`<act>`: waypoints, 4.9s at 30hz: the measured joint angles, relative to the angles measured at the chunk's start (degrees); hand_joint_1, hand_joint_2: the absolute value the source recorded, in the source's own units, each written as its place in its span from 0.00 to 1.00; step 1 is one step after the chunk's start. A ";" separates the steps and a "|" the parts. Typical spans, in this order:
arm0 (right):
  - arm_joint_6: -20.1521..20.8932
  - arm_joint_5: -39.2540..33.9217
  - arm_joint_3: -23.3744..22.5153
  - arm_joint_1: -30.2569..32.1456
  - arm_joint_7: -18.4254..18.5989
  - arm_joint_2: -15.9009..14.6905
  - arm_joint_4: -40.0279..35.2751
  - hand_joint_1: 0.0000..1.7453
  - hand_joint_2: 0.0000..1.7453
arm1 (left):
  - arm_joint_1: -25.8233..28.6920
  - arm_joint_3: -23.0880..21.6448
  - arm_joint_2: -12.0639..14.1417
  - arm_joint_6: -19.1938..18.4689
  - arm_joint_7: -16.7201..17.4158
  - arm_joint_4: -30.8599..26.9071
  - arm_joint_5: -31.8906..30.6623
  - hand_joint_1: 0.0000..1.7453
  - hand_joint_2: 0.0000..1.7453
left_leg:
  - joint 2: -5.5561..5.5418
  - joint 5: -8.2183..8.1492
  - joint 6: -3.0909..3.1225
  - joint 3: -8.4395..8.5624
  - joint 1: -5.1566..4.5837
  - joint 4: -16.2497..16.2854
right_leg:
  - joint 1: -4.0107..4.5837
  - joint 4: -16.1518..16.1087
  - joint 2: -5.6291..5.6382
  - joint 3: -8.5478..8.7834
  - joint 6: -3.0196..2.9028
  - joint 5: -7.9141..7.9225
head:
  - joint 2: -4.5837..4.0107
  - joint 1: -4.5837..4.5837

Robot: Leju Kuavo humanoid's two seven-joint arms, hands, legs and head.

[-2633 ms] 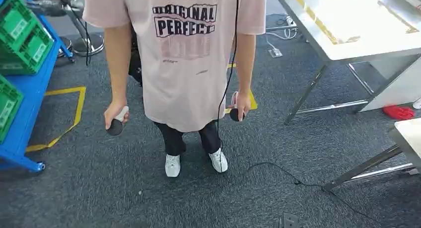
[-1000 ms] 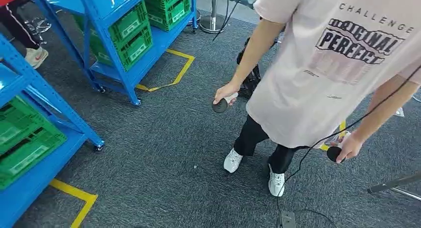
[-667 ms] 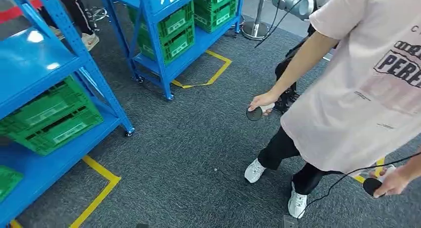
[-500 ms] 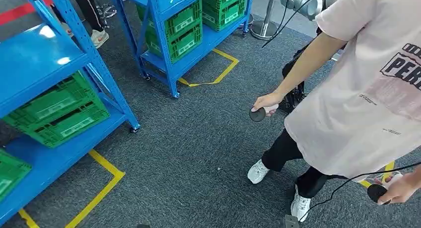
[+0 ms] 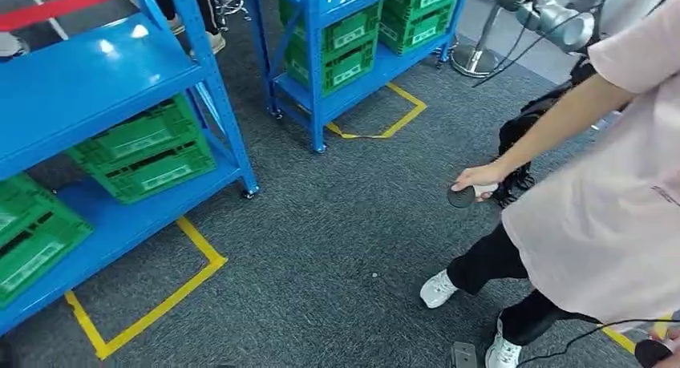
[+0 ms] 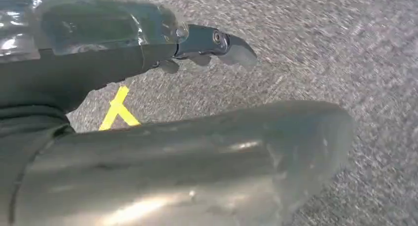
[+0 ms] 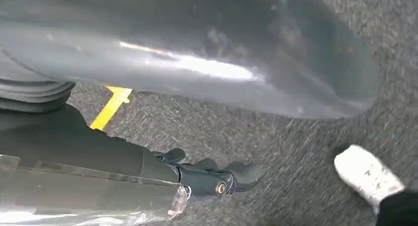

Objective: Take the parts from the cabinet and place them on the table.

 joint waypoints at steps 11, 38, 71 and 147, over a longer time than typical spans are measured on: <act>0.83 -0.18 0.28 0.22 -0.52 -0.55 0.15 0.00 0.00 | -0.13 0.00 -0.26 -0.68 -0.13 0.26 -0.50 0.00 0.00 | -9.64 0.68 0.91 -0.27 -1.00 0.26 | 0.37 1.41 11.33 -2.18 -2.72 1.71 | 0.00 2.43; 0.81 0.28 0.59 0.15 -0.63 -0.70 0.68 0.00 0.00 | -0.07 0.00 -0.24 -0.92 0.15 1.03 -0.90 0.00 0.00 | -7.26 0.64 0.88 -0.17 -0.55 -0.07 | -0.17 13.34 7.07 -6.60 -1.00 -3.61 | 0.00 1.92; 0.83 0.00 0.74 -1.31 0.57 -0.66 1.03 0.00 1.00 | -0.14 0.00 -0.46 -0.92 -0.46 1.42 -1.01 0.00 0.00 | -5.78 0.57 0.73 -0.09 -1.31 0.12 | 1.15 2.32 7.16 -2.37 -3.51 1.22 | 0.00 2.73; 0.90 3.08 2.51 -0.12 8.81 -0.90 1.40 0.00 1.00 | -0.07 0.00 -1.07 -2.05 0.79 1.49 -2.05 0.00 0.00 | -4.45 -0.98 -0.56 1.52 -0.15 -0.64 | -0.05 0.00 10.46 -1.94 -3.22 1.99 | 0.00 0.50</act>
